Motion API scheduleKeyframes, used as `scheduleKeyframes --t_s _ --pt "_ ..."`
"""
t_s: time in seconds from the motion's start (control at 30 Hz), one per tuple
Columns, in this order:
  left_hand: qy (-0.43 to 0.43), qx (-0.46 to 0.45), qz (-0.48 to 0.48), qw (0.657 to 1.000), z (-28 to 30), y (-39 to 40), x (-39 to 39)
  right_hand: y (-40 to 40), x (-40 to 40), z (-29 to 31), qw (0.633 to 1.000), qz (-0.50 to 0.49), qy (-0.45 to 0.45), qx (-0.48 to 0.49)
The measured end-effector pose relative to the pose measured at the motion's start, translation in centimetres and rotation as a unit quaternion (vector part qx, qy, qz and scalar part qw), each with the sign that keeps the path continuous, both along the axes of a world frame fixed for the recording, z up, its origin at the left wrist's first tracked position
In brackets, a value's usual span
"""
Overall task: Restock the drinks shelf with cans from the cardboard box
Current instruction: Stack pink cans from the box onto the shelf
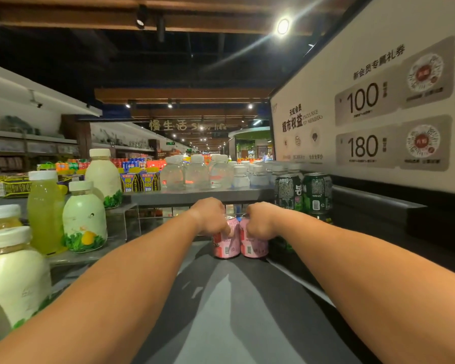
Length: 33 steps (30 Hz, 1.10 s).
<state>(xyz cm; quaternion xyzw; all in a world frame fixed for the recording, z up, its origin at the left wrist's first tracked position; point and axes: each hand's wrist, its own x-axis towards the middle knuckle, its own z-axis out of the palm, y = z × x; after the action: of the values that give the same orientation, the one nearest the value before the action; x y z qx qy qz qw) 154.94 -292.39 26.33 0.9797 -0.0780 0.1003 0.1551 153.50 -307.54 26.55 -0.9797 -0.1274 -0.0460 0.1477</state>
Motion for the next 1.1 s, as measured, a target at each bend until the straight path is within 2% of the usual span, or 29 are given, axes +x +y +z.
scheduleKeyframes --t_s 0.33,0.47,0.8,1.1 --pt "-0.009 -0.066 -0.01 0.998 -1.0 0.8 0.4 0.5 -0.1 0.2 0.998 -0.032 0.006 -0.049" --pt "-0.018 -0.054 -0.012 0.998 -1.2 0.5 0.4 0.6 -0.1 0.0 0.995 -0.028 -0.006 -0.1" --pt "-0.021 -0.048 -0.016 0.999 -1.4 0.6 0.5 0.9 -0.6 -0.1 0.991 -0.038 -0.016 -0.126" --pt "-0.01 0.033 -0.023 0.999 2.2 0.7 -2.5 0.7 -4.1 3.0 0.991 -0.049 -0.061 -0.112"
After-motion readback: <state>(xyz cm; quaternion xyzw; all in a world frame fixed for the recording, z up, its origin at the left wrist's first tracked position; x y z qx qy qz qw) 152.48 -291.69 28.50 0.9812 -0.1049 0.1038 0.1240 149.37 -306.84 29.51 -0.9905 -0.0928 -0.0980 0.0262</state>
